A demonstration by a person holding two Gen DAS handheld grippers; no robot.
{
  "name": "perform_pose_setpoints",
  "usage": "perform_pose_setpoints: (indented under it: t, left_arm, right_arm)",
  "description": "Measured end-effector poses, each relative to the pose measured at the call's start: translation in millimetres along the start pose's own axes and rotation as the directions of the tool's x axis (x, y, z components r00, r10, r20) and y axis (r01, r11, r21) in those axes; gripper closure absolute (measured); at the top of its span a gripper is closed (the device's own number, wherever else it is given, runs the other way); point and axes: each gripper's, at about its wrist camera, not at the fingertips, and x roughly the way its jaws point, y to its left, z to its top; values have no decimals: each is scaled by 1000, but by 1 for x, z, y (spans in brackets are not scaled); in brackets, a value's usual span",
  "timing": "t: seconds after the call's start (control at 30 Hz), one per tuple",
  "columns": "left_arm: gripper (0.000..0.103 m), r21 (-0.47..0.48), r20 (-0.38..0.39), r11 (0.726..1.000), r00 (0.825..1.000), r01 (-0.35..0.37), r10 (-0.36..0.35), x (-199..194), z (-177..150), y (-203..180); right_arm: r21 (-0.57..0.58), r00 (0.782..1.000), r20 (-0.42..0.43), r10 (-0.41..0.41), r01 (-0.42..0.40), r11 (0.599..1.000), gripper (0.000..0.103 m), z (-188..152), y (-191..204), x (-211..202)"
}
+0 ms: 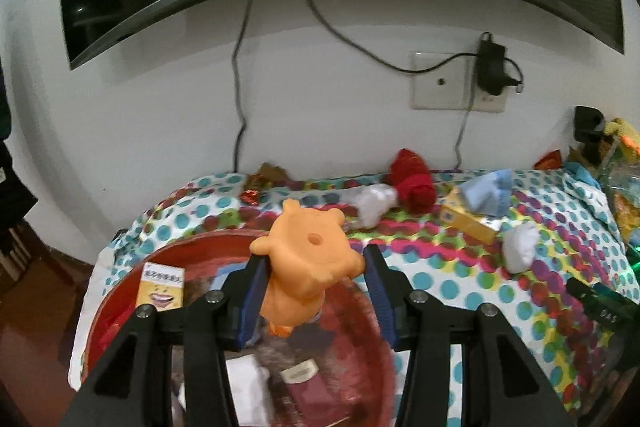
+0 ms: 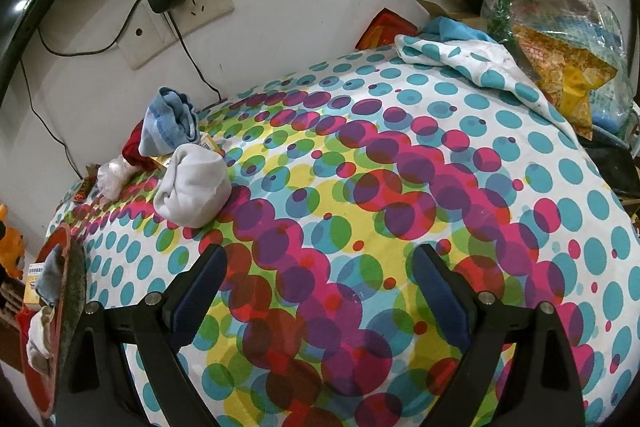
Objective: Organize objects
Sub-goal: 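Carry the orange toy with the left gripper over the red tray, then lower the orange toy into the tray and open the left gripper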
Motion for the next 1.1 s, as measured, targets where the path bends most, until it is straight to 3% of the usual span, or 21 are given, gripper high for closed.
perform_pose_setpoints:
  t: [0.27,0.53,0.63,0.87,1.1]
  left_arm:
    - [54,-50,-10,999,1000,-6,6,-13,-26,58]
    - [54,-115,-21,992,999,-52,50,-43,-77,141]
    - [54,-117,-25,991,998,-58,56,-58,-97,157]
    - [53,-40,-13,999,1000,18,-18,-89,-132,128]
    - [53,-41,-43,998,998,41,-43,-71,-147,94]
  right_arm:
    - [-7,1000,-8,1,-1,1000,8,0,1,1]
    - [-8,1000,-11,8,-8,1000,8,0,3,1]
    - [-11,1000,-12,12,-13,1000,7,0,3,1]
    - [-11,1000,-13,11,-11,1000,7,0,4,1]
    - [-12,1000,-14,10,-11,1000,7,1,3,1]
